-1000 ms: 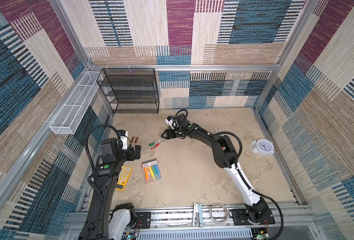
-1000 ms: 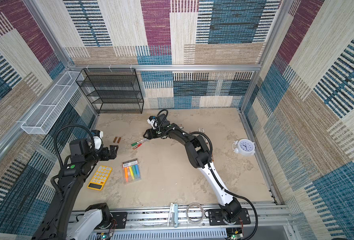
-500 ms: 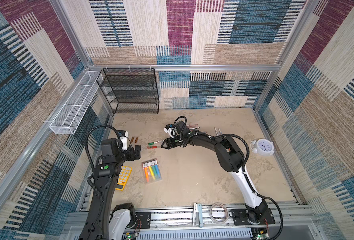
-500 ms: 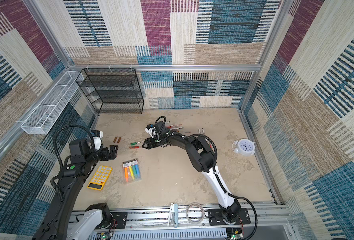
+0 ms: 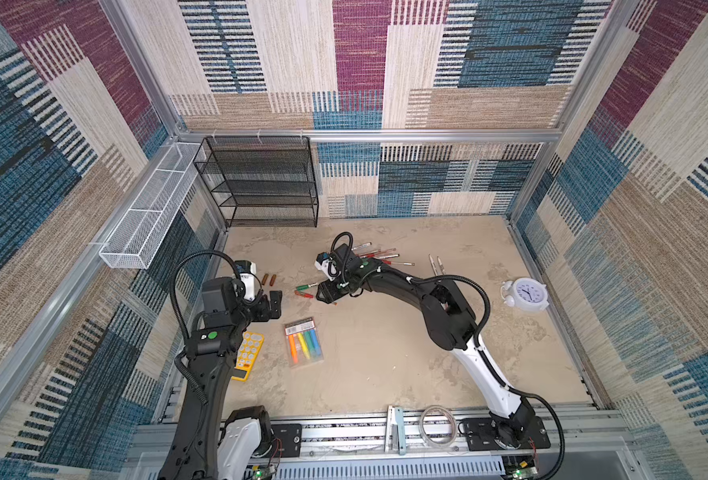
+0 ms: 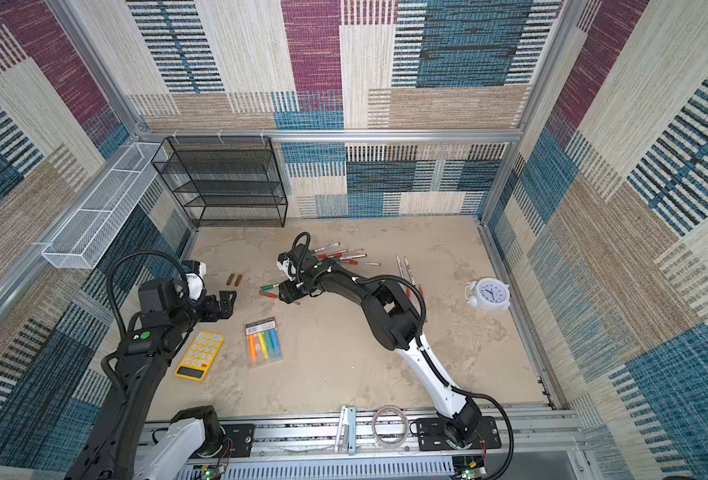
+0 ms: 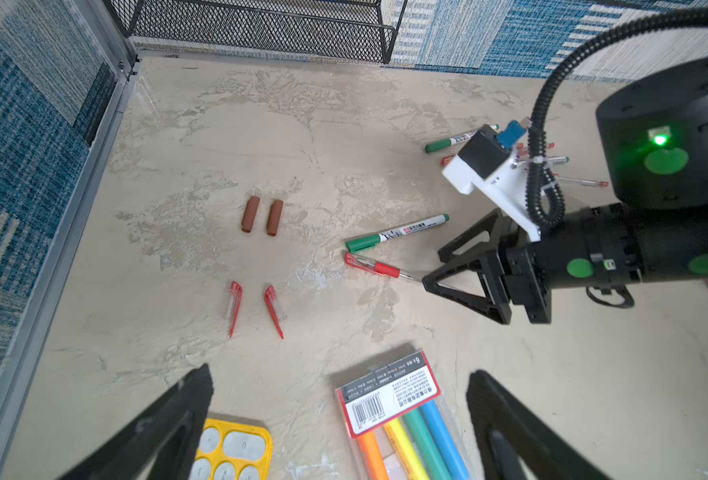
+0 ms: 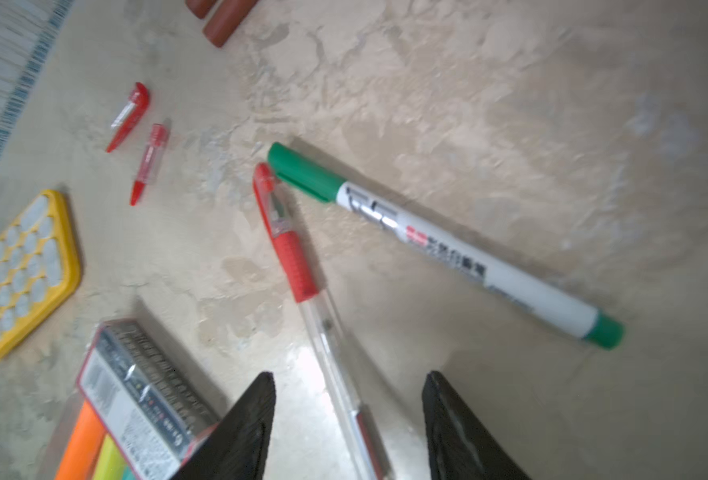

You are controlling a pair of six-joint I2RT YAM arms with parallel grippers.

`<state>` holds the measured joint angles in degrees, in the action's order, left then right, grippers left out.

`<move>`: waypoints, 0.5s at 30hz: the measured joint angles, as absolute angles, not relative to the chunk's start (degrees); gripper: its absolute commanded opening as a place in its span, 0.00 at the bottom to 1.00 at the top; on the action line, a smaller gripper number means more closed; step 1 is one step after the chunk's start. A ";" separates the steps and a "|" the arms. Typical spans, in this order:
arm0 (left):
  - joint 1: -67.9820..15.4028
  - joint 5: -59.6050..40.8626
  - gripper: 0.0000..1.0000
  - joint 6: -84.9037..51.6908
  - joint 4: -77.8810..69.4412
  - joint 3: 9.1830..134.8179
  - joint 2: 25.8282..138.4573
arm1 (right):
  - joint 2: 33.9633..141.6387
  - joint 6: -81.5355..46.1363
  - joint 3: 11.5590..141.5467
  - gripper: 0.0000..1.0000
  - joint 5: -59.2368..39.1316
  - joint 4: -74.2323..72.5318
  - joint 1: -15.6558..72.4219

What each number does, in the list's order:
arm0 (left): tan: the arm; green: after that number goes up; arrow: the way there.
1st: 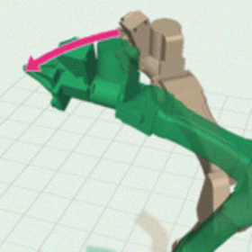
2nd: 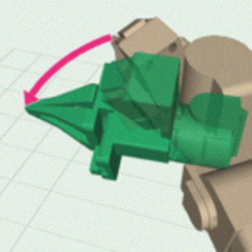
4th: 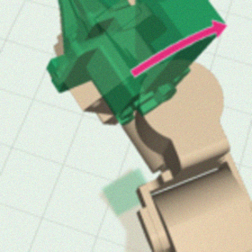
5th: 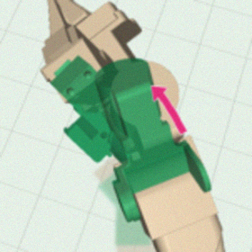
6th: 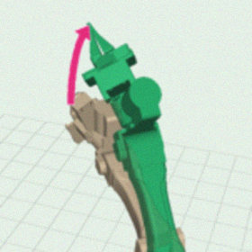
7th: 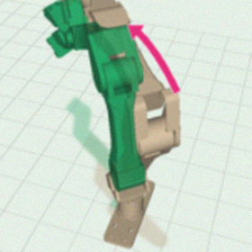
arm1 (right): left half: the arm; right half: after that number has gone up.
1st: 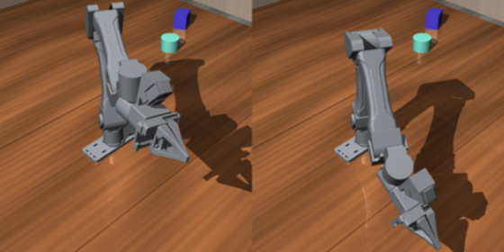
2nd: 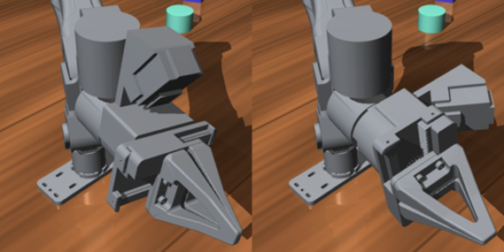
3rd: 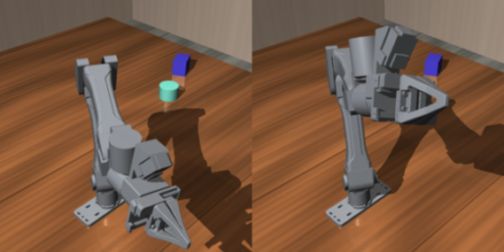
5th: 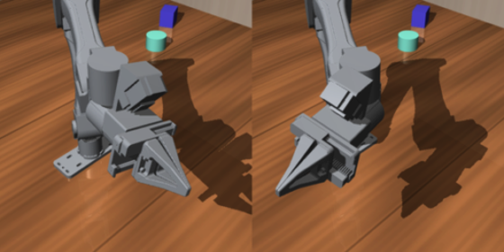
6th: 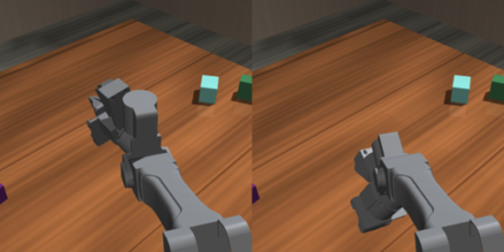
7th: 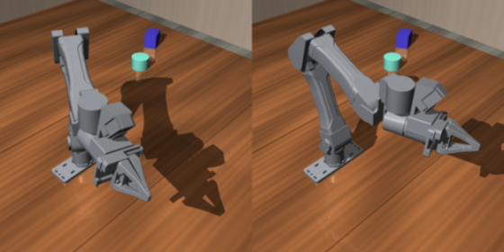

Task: Open the pen caps
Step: 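Reach the right gripper to a third red gel pen and grasp it, then lift the red pen with the right gripper toward the left gripper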

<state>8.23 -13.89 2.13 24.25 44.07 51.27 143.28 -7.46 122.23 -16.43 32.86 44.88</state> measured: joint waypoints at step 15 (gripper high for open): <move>8.36 -14.50 0.99 2.33 24.23 44.82 50.94 | 149.34 0.01 132.49 0.38 -13.32 40.23 47.05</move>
<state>8.36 -14.50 2.33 24.23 44.82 50.94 149.34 0.01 132.49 -13.32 40.23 47.05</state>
